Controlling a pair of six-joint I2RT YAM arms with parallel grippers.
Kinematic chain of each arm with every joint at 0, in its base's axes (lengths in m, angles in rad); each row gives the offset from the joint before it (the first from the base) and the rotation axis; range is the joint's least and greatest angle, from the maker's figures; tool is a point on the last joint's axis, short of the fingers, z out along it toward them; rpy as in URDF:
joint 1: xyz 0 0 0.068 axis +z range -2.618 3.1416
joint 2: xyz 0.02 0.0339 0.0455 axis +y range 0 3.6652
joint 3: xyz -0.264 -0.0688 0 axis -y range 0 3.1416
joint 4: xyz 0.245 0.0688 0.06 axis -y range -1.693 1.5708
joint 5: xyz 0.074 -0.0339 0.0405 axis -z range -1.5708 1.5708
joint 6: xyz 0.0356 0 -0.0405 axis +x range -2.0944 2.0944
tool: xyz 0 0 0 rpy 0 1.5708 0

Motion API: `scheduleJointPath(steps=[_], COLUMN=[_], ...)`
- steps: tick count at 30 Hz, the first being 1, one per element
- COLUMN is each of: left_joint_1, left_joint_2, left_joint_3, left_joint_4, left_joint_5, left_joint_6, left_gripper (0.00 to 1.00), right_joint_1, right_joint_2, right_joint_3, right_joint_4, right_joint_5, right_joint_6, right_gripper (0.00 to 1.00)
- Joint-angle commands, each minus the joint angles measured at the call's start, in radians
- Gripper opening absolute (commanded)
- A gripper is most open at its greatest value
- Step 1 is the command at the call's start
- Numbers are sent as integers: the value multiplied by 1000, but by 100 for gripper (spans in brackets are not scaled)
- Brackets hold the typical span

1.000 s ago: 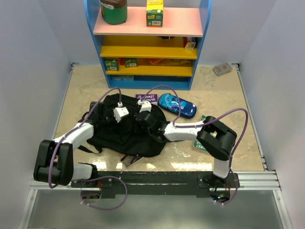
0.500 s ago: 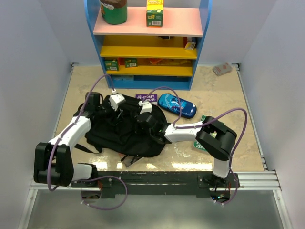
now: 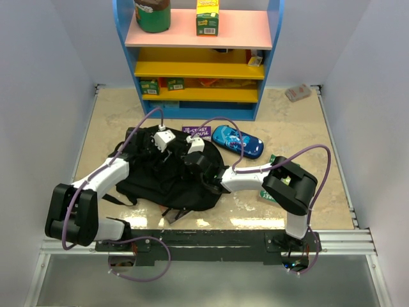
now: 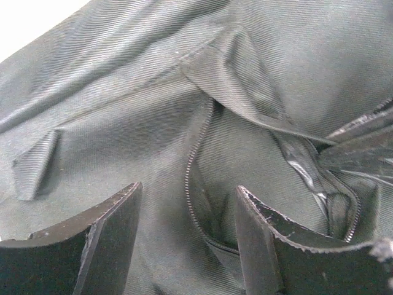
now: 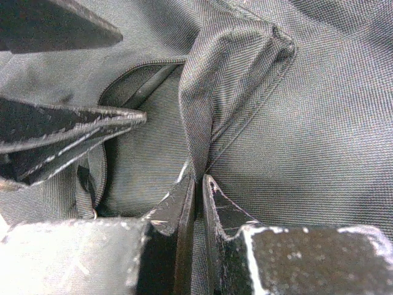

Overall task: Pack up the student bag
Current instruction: Unzip the student bag at the center of the board, then pick up the personal item from the center of the board.

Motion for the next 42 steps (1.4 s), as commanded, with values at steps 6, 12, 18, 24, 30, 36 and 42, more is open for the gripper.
scheduleJointPath(steps=[6,12,18,24,30,36,42], left_joint_1=[-2,0,7,52,63,63,63], left_joint_2=[-99,-42,-2,36,-12,-85,-106], left_joint_3=[-26,-42,-56,-26,12,32,32], left_joint_4=[60,25,37,47,16,-38,-53], left_joint_5=[-37,-31,-77,-50,73,128,111], left_joint_6=[-26,37,66,36,-23,-59,-56], left_gripper=[74,73,70,36,0,0,0], right_joint_1=[11,11,11,13,13,10,-25], right_joint_2=[15,0,-6,-19,-103,-204,-319], right_joint_3=[-51,-65,-75,-71,-85,-88,-117], right_joint_4=[-87,-88,-78,-71,-70,-139,-284], right_joint_5=[-25,-19,-17,-17,4,67,162], right_joint_6=[2,4,10,4,-10,-27,13], right_gripper=[9,8,8,13,26,34,36])
